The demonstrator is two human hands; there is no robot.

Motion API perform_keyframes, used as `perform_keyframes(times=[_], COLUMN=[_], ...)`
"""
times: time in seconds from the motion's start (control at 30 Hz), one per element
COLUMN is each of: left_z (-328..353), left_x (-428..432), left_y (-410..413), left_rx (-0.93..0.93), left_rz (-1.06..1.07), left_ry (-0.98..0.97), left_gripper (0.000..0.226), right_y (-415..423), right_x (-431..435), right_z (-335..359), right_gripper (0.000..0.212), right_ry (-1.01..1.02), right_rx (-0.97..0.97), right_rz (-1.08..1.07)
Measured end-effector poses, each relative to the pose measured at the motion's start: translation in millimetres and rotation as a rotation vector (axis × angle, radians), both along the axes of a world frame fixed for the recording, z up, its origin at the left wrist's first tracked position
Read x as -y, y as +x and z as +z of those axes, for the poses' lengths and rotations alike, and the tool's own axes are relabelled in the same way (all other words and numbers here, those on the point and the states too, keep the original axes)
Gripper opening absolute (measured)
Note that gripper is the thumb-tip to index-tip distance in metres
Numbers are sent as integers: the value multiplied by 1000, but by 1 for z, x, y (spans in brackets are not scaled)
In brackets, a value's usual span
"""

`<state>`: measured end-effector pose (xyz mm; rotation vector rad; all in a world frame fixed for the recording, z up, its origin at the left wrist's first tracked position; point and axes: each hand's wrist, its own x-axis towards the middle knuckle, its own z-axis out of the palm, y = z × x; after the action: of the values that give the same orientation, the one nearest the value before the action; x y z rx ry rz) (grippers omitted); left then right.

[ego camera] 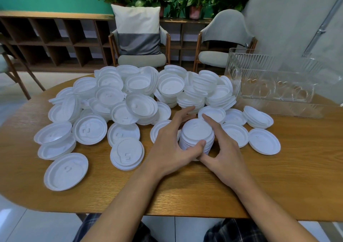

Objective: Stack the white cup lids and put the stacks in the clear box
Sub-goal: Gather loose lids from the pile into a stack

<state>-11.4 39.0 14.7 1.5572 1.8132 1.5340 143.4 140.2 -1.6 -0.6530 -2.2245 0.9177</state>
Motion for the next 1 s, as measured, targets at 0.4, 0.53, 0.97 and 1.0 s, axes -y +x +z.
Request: perform_keyframes(times=[0.4,0.53,0.97,1.0], left_z=[0,-1,-7,-12], left_x=[0,-1,13,14], left_y=[0,-1,-8,-11], left_rx=[-23,-7,-337,-383], left_rz=[-16,-26,184,245], left_ry=[34,28,120,153], left_gripper=[83,81,36,28], right_y=[2,1,1,1], right_x=[-3,-4,3,3], right_z=[-4,-6,-2,-2], right_gripper=[87,94,90,88], right_ry=[39,59,67,75], right_rx=[17,17,-3,-2], right_rz=[3,-10,-41,-52])
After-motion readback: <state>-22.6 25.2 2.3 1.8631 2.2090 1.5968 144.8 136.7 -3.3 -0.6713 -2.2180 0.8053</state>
